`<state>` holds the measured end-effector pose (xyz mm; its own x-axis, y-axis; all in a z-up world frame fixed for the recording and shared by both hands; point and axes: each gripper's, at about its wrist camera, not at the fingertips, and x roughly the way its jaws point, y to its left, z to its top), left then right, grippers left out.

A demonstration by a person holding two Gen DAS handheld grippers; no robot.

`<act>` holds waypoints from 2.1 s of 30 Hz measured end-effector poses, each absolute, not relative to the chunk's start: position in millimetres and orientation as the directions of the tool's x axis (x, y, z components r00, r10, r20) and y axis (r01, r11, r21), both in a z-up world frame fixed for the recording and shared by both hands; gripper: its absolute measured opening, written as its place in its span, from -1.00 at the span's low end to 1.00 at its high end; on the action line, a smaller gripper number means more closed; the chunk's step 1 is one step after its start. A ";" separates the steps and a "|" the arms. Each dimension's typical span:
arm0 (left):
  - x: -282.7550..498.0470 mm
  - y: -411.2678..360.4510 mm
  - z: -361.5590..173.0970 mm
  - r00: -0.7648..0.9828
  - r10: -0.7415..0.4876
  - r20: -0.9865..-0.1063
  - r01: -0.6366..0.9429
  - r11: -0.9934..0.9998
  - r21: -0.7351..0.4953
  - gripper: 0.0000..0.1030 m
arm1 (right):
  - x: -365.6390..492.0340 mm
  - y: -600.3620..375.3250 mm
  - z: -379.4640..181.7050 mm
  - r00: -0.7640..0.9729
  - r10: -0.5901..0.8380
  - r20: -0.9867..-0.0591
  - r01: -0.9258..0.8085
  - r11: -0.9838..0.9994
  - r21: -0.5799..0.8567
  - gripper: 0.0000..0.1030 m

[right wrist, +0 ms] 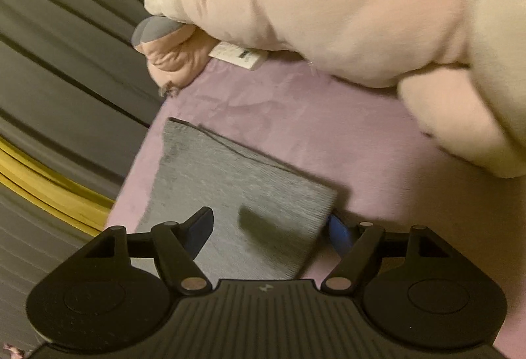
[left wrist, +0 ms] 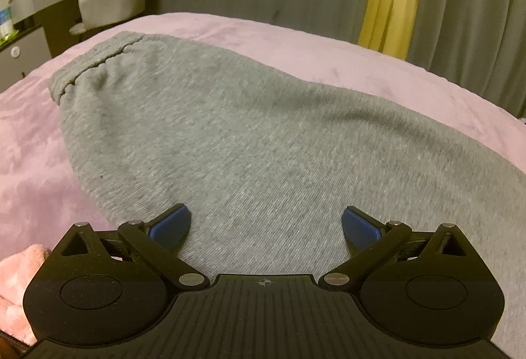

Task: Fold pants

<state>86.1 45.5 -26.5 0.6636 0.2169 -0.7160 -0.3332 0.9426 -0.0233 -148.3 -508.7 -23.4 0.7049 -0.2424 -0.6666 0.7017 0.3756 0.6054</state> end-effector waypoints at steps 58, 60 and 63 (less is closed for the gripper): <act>84.1 23.5 -11.2 0.696 -0.070 -0.714 -0.048 0.988 -0.144 1.00 | -92.4 -378.1 29.7 0.680 -0.225 -0.698 0.689 0.523 0.502 0.27; 86.5 -4.9 -4.4 0.673 -0.147 -0.725 0.068 0.988 -0.137 1.00 | -102.3 -394.2 20.3 0.659 -0.233 -0.715 0.721 0.469 0.511 0.29; 99.6 -49.7 3.5 0.605 -0.258 -0.753 0.190 0.965 -0.178 1.00 | -109.7 -407.5 13.6 0.553 -0.305 -0.775 0.805 0.438 0.401 0.32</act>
